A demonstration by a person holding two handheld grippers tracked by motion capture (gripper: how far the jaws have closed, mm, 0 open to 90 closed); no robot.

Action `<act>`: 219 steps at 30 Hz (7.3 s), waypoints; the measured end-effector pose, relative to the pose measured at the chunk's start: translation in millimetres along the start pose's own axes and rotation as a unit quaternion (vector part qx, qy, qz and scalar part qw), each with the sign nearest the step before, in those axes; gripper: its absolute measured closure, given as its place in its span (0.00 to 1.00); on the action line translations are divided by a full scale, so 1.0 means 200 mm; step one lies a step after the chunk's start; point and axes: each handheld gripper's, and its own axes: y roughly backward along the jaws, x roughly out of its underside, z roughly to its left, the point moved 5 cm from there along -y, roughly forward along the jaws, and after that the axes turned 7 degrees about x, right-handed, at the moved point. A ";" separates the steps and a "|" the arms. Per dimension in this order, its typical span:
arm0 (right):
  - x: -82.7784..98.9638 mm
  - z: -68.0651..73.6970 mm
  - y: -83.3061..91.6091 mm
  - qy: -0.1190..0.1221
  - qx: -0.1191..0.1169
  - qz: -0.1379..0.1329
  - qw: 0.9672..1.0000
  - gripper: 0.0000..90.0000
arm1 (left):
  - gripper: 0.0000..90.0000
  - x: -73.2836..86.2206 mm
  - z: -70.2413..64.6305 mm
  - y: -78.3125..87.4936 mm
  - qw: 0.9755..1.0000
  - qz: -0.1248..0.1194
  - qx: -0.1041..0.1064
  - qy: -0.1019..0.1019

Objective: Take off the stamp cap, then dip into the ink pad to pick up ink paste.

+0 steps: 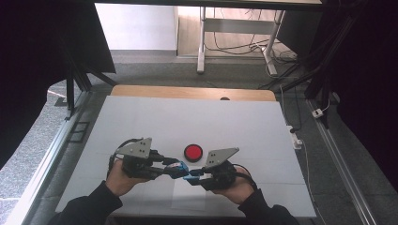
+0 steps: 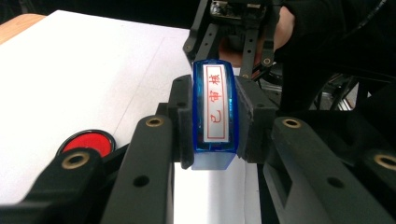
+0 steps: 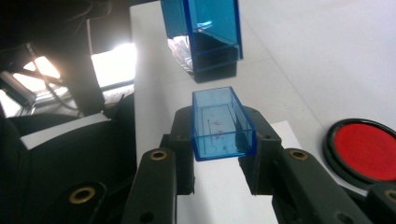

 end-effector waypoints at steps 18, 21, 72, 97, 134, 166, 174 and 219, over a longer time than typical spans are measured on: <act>0.06 -0.07 0.15 -0.050 0.071 -0.020 0.996 0.76 | 0.78 0.04 0.04 -0.01 0.998 0.036 -0.052 0.028; 0.08 -0.07 0.17 -0.045 0.085 -0.022 0.995 0.76 | 0.78 0.04 0.05 0.00 0.997 0.035 -0.056 0.033; 0.38 -0.09 0.58 -0.144 0.223 -0.038 0.963 0.76 | 0.78 0.03 0.10 0.04 0.987 0.036 -0.133 0.082; 0.48 -0.10 0.65 -0.176 0.232 -0.033 0.956 0.76 | 0.78 0.02 0.17 -0.01 0.984 0.046 -0.137 0.100; 0.51 -0.10 0.66 -0.189 0.233 -0.027 0.954 0.76 | 0.78 0.04 0.52 -0.28 0.975 0.076 -0.151 0.143; 0.51 -0.10 0.66 -0.188 0.231 -0.020 0.955 0.76 | 0.78 0.16 0.63 -0.44 0.965 0.114 -0.178 0.157; 0.51 -0.10 0.65 -0.186 0.230 -0.015 0.955 0.76 | 0.79 0.15 0.60 -0.47 0.962 0.139 -0.196 0.128; 0.51 -0.11 0.65 -0.187 0.230 -0.013 0.955 0.76 | 0.78 0.05 0.59 -0.38 0.968 0.092 -0.189 0.134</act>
